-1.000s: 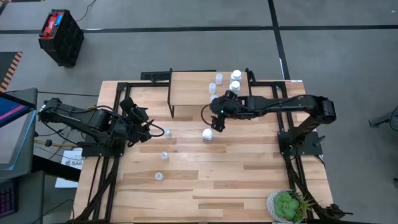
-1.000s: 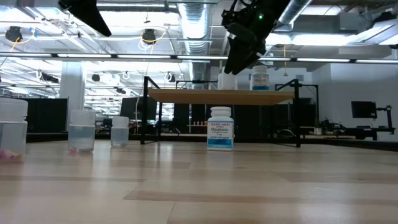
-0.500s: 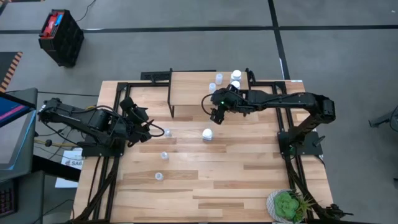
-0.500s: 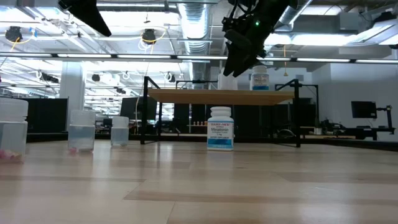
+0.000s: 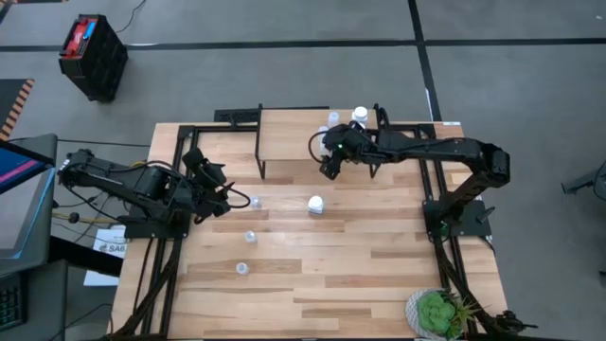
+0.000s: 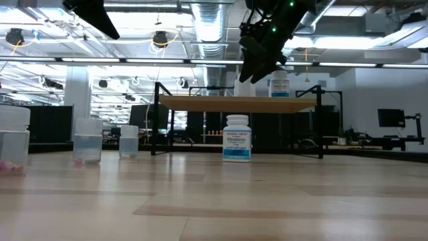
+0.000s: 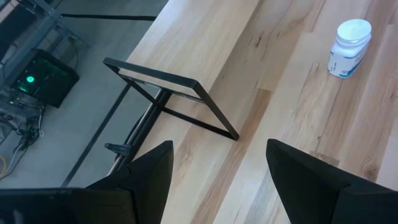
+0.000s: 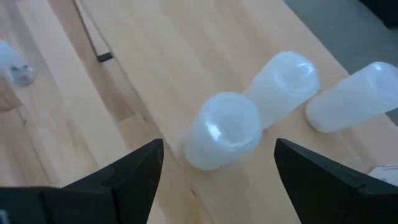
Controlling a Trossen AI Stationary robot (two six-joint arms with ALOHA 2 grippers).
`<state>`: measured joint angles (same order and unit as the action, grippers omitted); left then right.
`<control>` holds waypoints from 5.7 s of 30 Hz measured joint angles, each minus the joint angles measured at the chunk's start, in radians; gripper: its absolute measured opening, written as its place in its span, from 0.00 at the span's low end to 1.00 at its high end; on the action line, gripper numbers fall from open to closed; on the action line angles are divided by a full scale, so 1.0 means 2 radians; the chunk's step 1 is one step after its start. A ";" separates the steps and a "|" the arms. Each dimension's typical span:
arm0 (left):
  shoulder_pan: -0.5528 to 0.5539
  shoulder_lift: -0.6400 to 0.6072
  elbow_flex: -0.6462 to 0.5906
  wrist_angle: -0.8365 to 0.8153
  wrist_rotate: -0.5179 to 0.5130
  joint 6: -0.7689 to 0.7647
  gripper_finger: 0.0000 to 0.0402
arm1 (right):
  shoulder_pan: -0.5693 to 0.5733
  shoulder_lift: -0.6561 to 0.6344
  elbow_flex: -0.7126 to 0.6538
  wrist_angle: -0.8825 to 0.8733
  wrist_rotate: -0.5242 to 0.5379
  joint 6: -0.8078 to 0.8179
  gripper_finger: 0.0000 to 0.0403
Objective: Pick and place medicine bottles onto shelf by color
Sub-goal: Adjust the small white pill bottle on the shelf, then put the large white pill bottle on the shelf aligned with the other large pill bottles
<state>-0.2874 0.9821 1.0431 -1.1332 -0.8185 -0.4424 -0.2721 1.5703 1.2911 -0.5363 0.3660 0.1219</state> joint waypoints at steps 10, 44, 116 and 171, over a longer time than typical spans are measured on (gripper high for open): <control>0.000 0.000 0.000 -0.001 0.000 -0.003 0.61 | -0.023 0.000 0.000 0.000 0.001 0.000 0.82; 0.000 0.000 0.000 -0.001 0.000 -0.006 0.61 | 0.079 0.000 0.000 -0.110 -0.024 0.084 0.82; 0.000 0.000 0.000 -0.001 0.014 -0.007 0.61 | 0.119 0.053 0.013 -0.106 -0.066 0.039 0.42; 0.000 0.000 0.000 0.000 0.013 -0.008 0.61 | -0.084 -0.102 0.023 -0.188 -0.091 -0.193 0.62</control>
<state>-0.2871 0.9821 1.0424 -1.1339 -0.7921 -0.4581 -0.4397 1.3670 1.3363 -0.9120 0.1848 -0.2637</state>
